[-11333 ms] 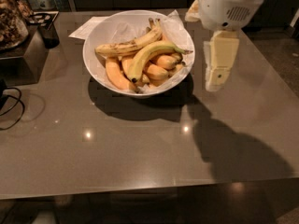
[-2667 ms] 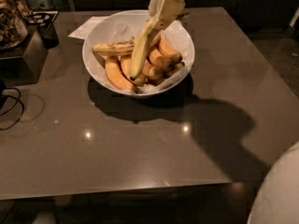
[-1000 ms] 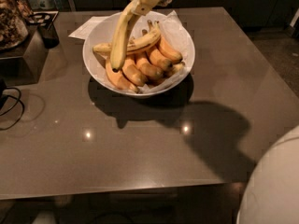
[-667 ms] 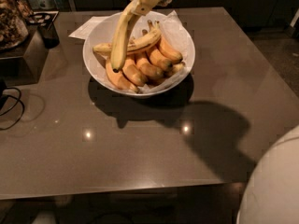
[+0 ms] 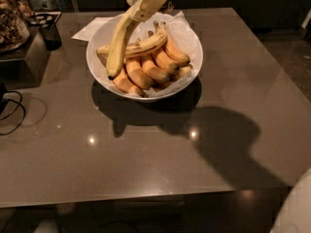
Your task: Pick banana from white bowl
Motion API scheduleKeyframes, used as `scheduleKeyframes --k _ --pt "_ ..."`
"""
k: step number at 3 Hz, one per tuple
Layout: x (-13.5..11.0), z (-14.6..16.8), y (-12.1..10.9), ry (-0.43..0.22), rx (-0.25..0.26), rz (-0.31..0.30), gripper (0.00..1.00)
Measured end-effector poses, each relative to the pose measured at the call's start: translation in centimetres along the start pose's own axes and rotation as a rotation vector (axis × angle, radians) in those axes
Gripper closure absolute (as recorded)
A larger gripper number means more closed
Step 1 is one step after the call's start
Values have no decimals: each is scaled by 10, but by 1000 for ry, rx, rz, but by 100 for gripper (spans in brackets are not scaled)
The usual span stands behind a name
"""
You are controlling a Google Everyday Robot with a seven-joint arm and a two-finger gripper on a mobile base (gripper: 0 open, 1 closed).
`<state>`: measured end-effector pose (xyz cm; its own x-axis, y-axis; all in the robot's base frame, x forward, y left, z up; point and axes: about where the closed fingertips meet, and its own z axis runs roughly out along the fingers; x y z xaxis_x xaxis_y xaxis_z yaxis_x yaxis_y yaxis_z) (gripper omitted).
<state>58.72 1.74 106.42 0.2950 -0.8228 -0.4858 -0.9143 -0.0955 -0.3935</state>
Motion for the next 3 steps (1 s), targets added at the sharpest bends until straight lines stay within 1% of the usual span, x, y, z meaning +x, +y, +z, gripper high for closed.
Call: scheduleKeyframes --k 1,3 --pt "-4 5 8 -28 -19 14 100" --pt "-25 6 22 -52 -67 -10 100"
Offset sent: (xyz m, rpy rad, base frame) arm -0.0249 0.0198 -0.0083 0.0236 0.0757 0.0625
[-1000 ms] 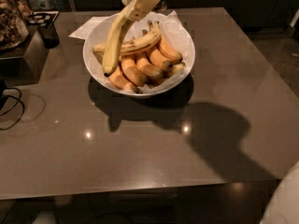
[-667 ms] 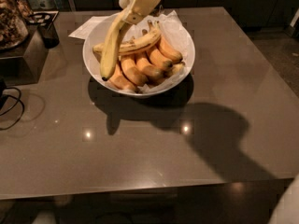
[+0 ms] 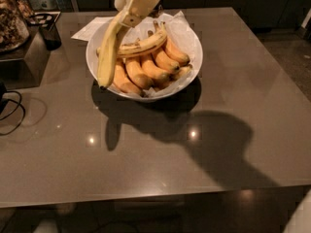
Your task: Pick banana from white bowl
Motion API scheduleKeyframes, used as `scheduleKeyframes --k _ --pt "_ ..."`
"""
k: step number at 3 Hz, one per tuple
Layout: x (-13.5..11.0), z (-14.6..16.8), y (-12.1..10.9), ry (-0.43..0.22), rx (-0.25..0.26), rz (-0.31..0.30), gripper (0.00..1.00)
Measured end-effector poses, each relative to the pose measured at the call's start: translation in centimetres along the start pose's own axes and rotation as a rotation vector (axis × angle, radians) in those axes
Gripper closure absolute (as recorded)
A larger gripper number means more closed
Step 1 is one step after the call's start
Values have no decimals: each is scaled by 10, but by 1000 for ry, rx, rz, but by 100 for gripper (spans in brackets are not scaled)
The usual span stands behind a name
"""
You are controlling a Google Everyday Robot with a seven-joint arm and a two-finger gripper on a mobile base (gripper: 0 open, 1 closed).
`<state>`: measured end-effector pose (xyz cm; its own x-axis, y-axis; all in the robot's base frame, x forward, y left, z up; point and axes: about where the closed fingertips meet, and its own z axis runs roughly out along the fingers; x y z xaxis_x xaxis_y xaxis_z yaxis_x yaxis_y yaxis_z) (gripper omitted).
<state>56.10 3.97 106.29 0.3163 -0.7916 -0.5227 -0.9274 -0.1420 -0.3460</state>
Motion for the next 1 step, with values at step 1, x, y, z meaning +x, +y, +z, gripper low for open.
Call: scheduleKeyframes --k 1 --pt "-9 -2 5 -4 4 -10 100"
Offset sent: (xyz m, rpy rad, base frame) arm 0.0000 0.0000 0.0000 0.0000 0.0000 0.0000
